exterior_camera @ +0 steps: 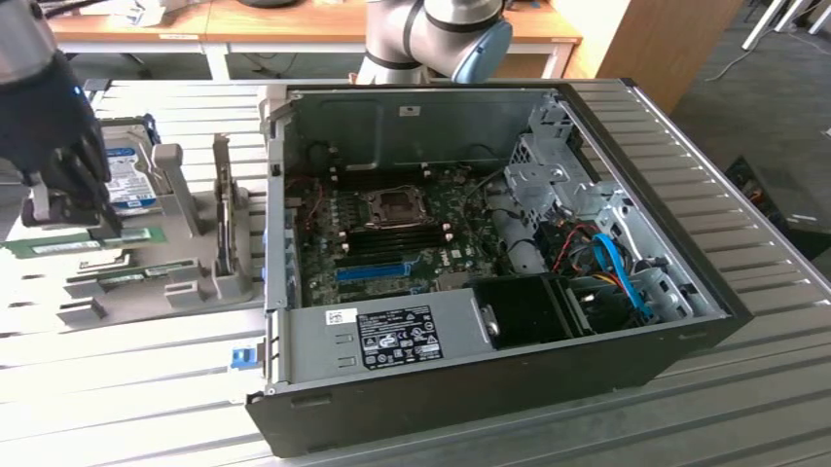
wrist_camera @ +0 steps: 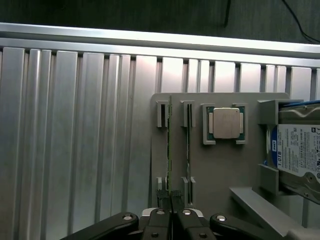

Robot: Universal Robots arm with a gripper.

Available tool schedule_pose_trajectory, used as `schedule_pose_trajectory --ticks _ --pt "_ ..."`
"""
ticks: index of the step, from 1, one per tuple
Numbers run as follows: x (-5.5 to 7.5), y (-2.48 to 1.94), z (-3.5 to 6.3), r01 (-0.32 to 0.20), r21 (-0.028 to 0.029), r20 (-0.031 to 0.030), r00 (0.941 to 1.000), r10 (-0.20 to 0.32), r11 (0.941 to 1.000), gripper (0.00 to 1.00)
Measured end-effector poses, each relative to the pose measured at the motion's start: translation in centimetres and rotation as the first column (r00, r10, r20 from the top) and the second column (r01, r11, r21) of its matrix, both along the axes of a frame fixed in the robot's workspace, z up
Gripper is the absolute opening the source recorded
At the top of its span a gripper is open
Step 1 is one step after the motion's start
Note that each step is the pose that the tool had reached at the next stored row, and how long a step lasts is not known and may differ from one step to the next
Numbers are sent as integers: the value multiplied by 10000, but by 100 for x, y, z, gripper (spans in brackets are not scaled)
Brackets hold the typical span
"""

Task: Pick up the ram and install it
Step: 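Pick up the ram and move it above insertion slot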

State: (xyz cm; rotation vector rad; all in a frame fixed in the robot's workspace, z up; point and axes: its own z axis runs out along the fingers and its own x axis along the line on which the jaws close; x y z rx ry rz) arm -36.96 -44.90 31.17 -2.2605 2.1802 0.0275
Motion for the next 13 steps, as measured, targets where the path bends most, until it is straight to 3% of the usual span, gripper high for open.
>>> schedule_pose_trajectory --ticks 13 --pt "0 0 296 0 -1 0 10000 0 10000 12"
